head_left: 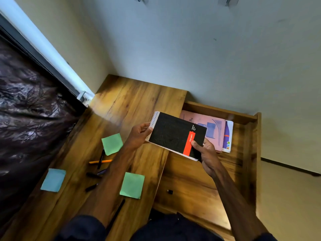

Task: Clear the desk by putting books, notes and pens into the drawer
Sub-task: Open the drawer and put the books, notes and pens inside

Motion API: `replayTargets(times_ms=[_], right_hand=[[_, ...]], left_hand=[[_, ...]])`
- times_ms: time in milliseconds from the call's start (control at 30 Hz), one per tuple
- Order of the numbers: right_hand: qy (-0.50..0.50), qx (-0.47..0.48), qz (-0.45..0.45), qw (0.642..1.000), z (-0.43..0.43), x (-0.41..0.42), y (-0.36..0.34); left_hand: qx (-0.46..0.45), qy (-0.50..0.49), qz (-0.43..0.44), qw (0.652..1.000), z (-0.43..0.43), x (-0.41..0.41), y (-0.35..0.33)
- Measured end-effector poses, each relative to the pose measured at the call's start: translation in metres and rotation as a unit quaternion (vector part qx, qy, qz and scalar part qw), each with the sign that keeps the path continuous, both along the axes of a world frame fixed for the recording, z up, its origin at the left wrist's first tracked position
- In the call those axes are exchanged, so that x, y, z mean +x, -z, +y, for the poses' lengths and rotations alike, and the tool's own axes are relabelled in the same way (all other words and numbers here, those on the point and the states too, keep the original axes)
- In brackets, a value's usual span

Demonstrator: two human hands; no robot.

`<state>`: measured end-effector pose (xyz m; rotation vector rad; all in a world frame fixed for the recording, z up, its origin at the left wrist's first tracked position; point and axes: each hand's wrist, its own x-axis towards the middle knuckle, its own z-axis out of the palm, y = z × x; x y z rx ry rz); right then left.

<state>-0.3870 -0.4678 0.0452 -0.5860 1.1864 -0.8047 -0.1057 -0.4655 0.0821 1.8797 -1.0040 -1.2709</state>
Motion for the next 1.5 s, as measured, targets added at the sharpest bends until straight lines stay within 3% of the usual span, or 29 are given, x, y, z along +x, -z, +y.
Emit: replayTargets(times_ms=[200, 333, 500, 633, 933, 1200, 1367, 1500], right_hand=[[0.007, 0.000, 0.042, 0.999, -0.006, -0.014, 0.010], [0.096, -0.010, 0.130, 0.987, -0.004, -0.057, 0.024], [0.128, -0.007, 0.271, 0.954, 0.006, -0.100, 0.042], [0.059, -0.025, 0.346, 0.936, 0.015, -0.097, 0.057], [-0.042, 0.024, 0.269, 0.962, 0.010, -0.042, 0.109], [0.007, 0.142, 0.345, 0.928, 0.020, -0.058, 0.144], [-0.013, 0.129, 0.365, 0.922, 0.021, -0.066, 0.140], [-0.015, 0.121, 0.426, 0.897, 0.024, -0.065, 0.141]], left_hand=[[-0.004, 0.026, -0.037, 0.999, -0.002, -0.008, 0.009], [-0.030, 0.058, -0.118, 0.991, 0.005, -0.023, 0.023], [-0.005, 0.181, -0.075, 0.981, 0.011, -0.062, 0.039], [0.033, 0.255, -0.042, 0.965, 0.012, -0.096, 0.049], [0.098, 0.297, -0.072, 0.947, 0.022, -0.117, 0.067], [0.100, 0.305, -0.071, 0.944, 0.034, -0.109, 0.068], [0.113, 0.299, -0.066, 0.945, 0.032, -0.110, 0.067], [0.108, 0.303, -0.071, 0.944, 0.030, -0.113, 0.065]])
